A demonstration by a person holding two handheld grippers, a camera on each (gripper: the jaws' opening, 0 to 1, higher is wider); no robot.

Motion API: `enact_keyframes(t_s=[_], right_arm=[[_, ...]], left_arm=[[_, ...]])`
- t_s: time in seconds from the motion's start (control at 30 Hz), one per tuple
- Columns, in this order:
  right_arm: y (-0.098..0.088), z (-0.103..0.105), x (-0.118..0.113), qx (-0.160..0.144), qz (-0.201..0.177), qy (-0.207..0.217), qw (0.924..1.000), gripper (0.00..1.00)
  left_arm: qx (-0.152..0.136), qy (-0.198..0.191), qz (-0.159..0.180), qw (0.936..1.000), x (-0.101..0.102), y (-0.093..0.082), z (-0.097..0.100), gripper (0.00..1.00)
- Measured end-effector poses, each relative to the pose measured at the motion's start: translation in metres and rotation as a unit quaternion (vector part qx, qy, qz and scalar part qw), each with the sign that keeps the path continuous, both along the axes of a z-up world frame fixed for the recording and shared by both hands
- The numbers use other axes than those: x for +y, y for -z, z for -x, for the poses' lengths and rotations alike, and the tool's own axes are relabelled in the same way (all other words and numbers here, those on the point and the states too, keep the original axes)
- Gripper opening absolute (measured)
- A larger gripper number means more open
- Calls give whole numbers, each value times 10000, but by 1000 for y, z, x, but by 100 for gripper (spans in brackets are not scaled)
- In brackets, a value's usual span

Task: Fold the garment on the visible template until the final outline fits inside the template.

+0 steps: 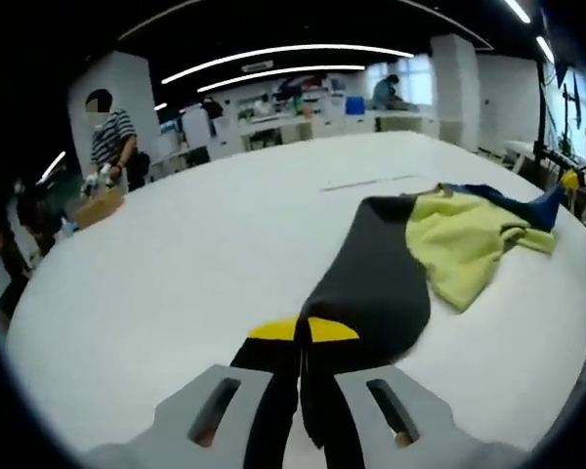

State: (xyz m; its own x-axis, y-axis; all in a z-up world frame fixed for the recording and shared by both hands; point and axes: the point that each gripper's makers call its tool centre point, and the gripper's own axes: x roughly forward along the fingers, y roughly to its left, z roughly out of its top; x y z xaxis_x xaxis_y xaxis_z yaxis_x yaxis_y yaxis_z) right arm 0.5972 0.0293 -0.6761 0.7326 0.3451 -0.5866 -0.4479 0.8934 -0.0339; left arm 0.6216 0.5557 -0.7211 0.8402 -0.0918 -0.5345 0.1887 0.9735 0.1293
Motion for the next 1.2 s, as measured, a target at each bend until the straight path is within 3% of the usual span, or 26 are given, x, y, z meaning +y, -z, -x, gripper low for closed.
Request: enact_keyframes(t_s=[0.4, 0.8, 0.97, 1.2], right_arm=[[13, -14, -52, 152, 469, 557, 9972, 0], [41, -29, -108, 513, 840, 1060, 9895, 0], [53, -33, -124, 601, 964, 1165, 9867, 0], [71, -42, -145, 781, 1202, 1307, 9810, 0]], left_arm=[[156, -222, -292, 9992, 30, 9, -15, 0], [386, -153, -635, 9971, 45, 21, -33, 0], [388, -236, -584, 9973, 53, 20, -39, 0], [525, -202, -857, 9947, 62, 25, -48, 0]])
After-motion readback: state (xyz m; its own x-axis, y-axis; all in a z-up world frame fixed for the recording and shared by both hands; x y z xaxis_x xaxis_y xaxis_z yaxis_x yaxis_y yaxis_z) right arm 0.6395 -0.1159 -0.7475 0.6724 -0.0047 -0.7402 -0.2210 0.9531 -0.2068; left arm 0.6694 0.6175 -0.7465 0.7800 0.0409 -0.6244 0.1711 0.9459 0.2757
